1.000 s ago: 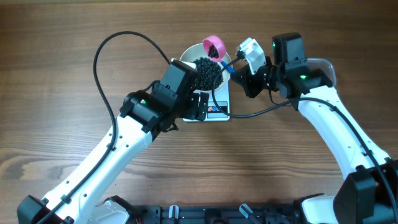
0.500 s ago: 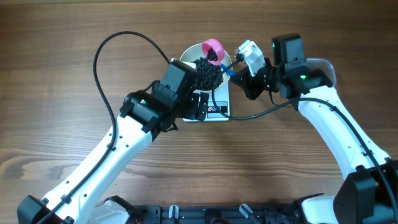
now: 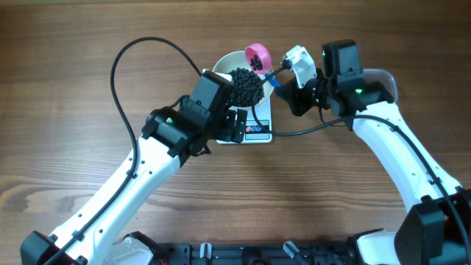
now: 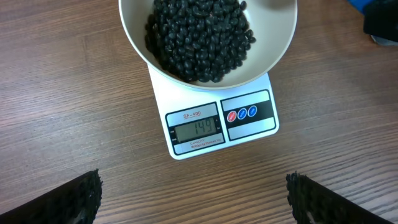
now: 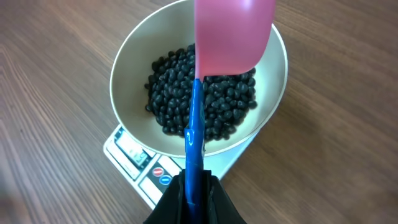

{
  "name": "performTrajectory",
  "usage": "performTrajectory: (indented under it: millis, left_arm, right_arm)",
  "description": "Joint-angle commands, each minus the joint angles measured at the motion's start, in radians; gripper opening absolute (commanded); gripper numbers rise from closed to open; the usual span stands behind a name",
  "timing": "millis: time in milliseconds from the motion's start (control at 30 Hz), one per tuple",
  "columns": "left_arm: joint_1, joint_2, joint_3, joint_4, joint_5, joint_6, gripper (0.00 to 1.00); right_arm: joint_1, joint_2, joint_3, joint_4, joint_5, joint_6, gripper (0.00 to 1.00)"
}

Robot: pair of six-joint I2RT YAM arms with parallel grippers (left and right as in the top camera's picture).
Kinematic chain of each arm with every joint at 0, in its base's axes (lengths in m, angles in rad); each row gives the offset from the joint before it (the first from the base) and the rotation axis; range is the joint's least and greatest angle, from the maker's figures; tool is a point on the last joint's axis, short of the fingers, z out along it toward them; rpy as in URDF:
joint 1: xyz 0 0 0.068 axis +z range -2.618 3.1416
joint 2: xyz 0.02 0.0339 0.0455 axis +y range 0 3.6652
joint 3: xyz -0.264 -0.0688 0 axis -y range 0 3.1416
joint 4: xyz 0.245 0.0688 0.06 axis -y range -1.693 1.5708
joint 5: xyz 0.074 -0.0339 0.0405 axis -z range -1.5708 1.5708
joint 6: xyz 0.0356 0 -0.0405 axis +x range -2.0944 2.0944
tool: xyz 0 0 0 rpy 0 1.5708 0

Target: Scoop item into bowl and weigh 150g on scale

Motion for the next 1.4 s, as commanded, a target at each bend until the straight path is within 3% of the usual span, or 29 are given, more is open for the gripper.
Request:
performTrajectory:
  millis: [0,233,400,600,1033,1367]
  left_arm:
    - [-0.004,-0.014,-0.006,0.0,0.008,-0.009,1.0]
    - [-0.004,-0.014,-0.006,0.0,0.008,-0.009,1.0]
    - [-0.004,-0.014,-0.006,0.0,0.009,-0.009,1.0]
    - [-0.004,-0.014,-0.006,0.0,0.009,-0.009,1.0]
    - [-0.004,-0.014,-0.006,0.0,0.009,-0.009,1.0]
    - [-0.004,-0.014,-0.006,0.0,0.008,-0.009,1.0]
  right_arm:
    - [0.005,-0.019,0.0,0.006,-0.147,0.108,0.04]
    - [0.004,-0.019,0.0,0.014,-0.222,0.154,0.04]
    - [-0.055,-0.021,0.0,0.109,-0.238,0.307,0.04]
    - [-0.123,-0.021,0.0,0.111,-0.3,0.307,0.04]
    - [-0.128,-0.021,0.0,0.112,-0.299,0.306,0.04]
    - [-0.073,-0.02,0.0,0.105,-0.253,0.176,0.04]
